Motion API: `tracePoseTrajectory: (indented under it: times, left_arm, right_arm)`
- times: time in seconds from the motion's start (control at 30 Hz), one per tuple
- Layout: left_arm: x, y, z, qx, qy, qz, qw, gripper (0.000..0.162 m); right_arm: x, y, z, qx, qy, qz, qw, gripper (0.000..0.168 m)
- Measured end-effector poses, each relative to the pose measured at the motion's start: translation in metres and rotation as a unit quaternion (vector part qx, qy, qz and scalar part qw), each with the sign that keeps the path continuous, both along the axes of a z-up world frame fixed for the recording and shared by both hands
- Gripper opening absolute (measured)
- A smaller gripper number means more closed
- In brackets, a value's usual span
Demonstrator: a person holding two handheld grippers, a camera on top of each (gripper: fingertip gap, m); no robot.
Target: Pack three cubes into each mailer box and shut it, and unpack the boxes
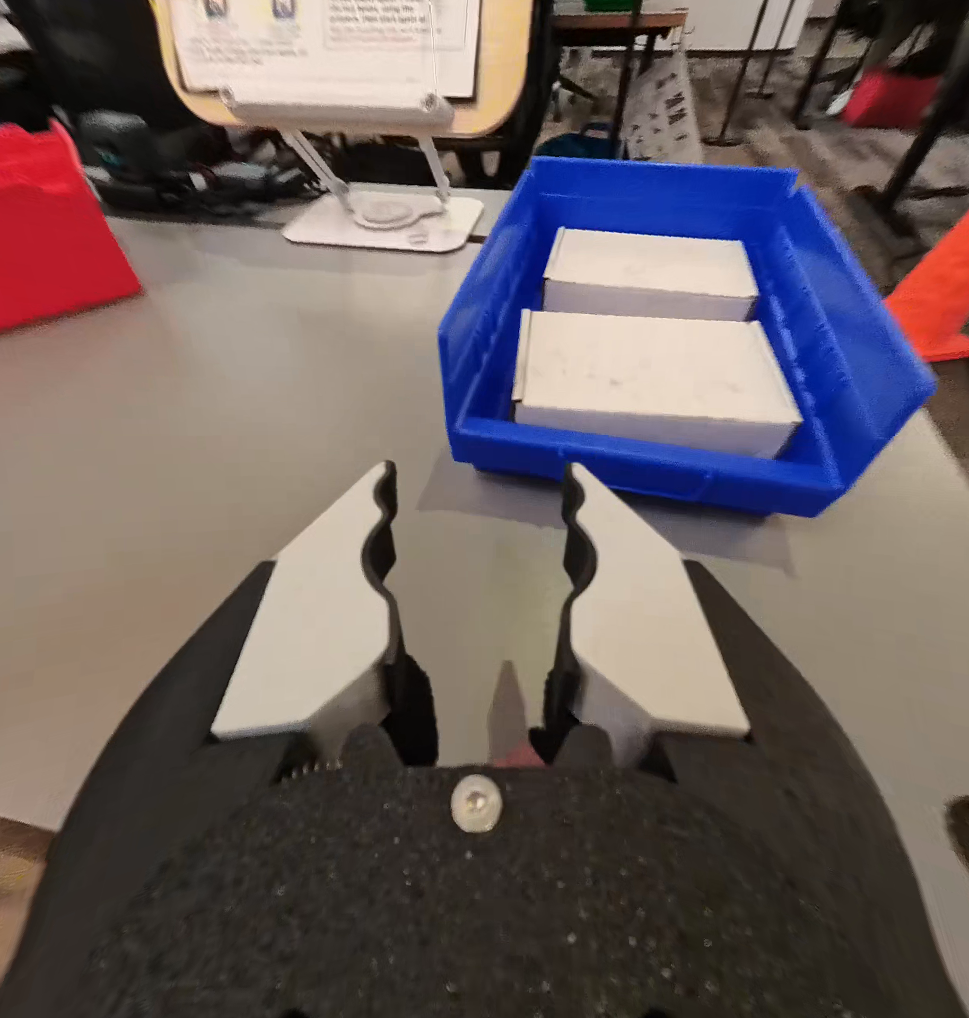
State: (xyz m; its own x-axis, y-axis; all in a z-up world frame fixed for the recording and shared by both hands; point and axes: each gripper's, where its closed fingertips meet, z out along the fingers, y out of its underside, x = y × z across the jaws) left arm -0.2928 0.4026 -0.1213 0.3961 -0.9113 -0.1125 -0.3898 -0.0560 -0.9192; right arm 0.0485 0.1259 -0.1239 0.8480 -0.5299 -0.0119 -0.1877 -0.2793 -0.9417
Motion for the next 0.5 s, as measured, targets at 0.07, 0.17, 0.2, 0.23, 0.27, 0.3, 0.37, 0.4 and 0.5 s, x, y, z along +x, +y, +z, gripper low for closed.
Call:
tracePoseTrajectory:
  times: [0.07,0.17,0.2,0.23,0.27,0.3,0.37,0.4,0.5]
  left_arm:
    - [-0.029,0.029,0.003,0.028,-0.019,0.067,0.997,0.060]
    - [-0.061,0.069,-0.004,0.048,0.016,0.134,0.990,0.061]
    - [-0.069,0.080,-0.011,0.041,0.033,0.147,0.988,0.061]
    - [-0.077,0.088,-0.018,0.030,0.047,0.160,0.985,0.061]
    - [-0.084,0.094,-0.022,0.019,0.055,0.171,0.984,0.060]
    - [-0.090,0.099,-0.025,0.006,0.057,0.178,0.982,0.058]
    - [-0.099,0.105,-0.027,-0.016,0.054,0.189,0.980,0.055]
    - [-0.105,0.108,-0.029,-0.023,0.057,0.196,0.979,0.053]
    - [-0.118,0.117,-0.039,-0.041,0.065,0.213,0.974,0.050]
  right_arm:
    - [0.002,0.000,-0.005,-0.024,-0.006,0.001,1.000,0.054]
    - [0.005,0.003,-0.020,-0.035,0.033,0.004,0.999,0.054]
    - [0.004,0.004,-0.024,-0.042,0.042,0.009,0.998,0.053]
    - [0.004,0.005,-0.027,-0.048,0.049,0.008,0.998,0.052]
    - [0.003,0.006,-0.029,-0.055,0.051,0.006,0.997,0.052]
    - [0.002,0.007,-0.031,-0.060,0.051,0.009,0.997,0.051]
    - [-0.002,0.010,-0.031,-0.066,0.048,0.015,0.997,0.048]
    - [-0.004,0.010,-0.030,-0.066,0.045,0.017,0.997,0.047]
    - [-0.008,0.013,-0.029,-0.064,0.047,0.023,0.997,0.045]
